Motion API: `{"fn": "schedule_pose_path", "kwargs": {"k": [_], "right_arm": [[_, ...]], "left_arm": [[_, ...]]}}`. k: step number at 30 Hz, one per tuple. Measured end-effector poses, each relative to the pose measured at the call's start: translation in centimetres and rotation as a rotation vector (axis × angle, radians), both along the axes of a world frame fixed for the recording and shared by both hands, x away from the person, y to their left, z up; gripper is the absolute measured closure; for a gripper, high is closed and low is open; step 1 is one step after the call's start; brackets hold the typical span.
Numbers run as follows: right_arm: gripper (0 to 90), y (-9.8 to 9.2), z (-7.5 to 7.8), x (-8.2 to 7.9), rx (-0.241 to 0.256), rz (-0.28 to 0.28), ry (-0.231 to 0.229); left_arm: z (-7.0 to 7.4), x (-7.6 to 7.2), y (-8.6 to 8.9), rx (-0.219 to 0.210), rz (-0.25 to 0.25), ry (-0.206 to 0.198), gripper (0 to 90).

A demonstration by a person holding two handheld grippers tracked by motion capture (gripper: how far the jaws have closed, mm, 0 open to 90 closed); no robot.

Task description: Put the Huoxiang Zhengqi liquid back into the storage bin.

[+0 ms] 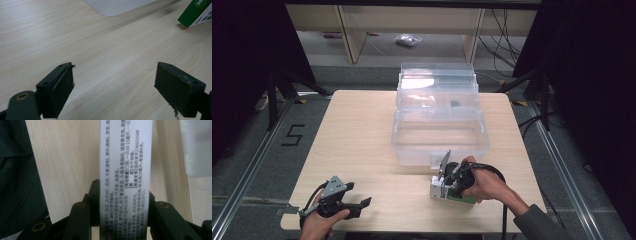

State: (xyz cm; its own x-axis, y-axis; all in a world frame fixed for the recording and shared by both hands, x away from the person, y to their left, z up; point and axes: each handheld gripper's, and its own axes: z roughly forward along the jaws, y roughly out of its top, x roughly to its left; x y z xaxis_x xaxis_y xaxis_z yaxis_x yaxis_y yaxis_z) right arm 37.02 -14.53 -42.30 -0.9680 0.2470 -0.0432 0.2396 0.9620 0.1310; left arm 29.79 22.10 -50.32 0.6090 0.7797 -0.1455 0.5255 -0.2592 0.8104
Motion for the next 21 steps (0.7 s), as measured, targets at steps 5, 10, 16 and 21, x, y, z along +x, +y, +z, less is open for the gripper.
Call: {"fn": "schedule_pose_path", "kwargs": {"k": [5,10,16,21], "right_arm": [[64.6,-0.2,1.0,0.2,0.004,0.017,0.009],[64.6,-0.4,1.6,0.6,0.029,0.051,-0.001],[64.6,-0.6,2.6,0.9,0.061,0.045,0.003],[64.6,-0.6,3.9,0.9,0.07,0.044,-0.001]], "left_arm": [[0.0,0.0,0.0,0.002,-0.002,-0.003,14.8],[0.0,0.0,0.0,0.0,0.0,-0.002,14.9],[0.0,0.0,0.0,0.001,-0.003,-0.002,14.8],[0.0,0.0,0.0,-0.001,-0.002,-0.001,14.9]]}}
